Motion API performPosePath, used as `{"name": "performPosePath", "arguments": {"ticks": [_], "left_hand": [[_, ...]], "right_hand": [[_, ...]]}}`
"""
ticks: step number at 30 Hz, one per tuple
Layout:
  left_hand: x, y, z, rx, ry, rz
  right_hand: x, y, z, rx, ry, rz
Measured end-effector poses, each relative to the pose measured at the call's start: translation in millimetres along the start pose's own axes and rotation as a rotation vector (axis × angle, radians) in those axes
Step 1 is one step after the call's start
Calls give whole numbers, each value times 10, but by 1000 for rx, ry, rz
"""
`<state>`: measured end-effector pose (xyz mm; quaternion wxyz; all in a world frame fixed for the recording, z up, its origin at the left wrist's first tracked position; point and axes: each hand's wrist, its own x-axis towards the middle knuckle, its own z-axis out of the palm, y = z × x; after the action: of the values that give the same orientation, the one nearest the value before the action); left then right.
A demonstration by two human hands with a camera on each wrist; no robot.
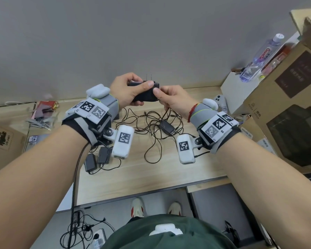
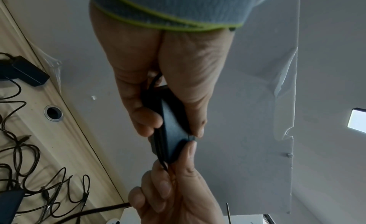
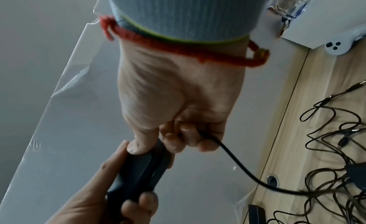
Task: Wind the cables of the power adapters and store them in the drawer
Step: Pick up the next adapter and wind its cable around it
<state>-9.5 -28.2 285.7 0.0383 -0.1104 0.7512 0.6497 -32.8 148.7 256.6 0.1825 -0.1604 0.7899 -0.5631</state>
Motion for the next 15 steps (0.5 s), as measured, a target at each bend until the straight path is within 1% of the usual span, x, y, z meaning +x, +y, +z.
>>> {"name": "performPosePath", "arguments": {"ticks": [4, 9, 12, 15], "left_hand": [[-27, 39, 7, -61, 9, -43], [-65, 68, -27, -87, 34, -17], [-44, 114, -101, -75, 91, 17], [-24, 103, -187, 5, 118, 31]], "right_hand": [[0, -55, 29, -50, 2, -61], [-83, -111, -13, -87, -50, -66], [-103, -33, -37, -153, -6, -49], [-133, 63, -96, -110, 29, -36]]}}
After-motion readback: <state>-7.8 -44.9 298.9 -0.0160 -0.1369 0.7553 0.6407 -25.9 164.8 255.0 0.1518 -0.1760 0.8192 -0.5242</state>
